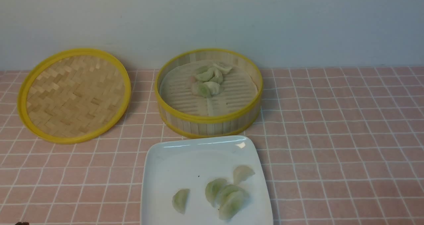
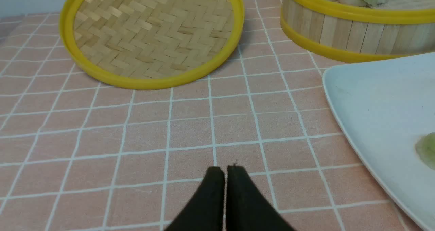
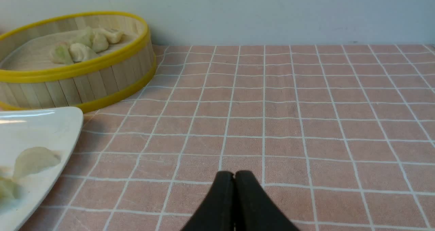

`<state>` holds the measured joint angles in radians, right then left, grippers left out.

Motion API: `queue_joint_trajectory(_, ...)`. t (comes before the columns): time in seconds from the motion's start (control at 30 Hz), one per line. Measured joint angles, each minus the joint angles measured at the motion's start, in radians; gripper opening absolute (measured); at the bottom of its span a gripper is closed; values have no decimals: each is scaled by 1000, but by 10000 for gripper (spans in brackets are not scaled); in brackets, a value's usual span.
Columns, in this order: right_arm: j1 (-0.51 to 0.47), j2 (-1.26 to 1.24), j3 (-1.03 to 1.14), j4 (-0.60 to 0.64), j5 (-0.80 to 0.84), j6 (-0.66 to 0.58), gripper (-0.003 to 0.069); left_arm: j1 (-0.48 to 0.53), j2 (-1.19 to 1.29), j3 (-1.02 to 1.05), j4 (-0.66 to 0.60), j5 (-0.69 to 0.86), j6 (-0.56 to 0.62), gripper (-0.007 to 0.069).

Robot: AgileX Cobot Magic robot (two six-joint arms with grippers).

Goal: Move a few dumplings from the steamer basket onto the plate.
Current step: Use the left arm to grab a dumpling from the steamer

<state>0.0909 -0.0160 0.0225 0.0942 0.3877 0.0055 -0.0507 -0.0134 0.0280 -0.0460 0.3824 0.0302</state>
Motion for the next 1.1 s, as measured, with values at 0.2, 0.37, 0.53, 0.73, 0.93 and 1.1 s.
queue_joint_trajectory(0.2,0,0,0,0,0,0,-15,0,0,0,0,0,0,-6)
queue_joint_trajectory(0.37,0,0,0,0,0,-6,-15,0,0,0,0,0,0,-6)
queue_joint_trajectory(0.53,0,0,0,0,0,-6,-15,0,0,0,0,0,0,-6)
queue_joint_trajectory(0.73,0,0,0,0,0,-6,-15,0,0,0,5,0,1,-6)
queue_joint_trajectory(0.93,0,0,0,0,0,-6,-15,0,0,2,-91,-126,-70,-6)
queue_joint_trajectory(1.1,0,0,0,0,0,-6,-15,0,0,2,-230,-288,-133,-6)
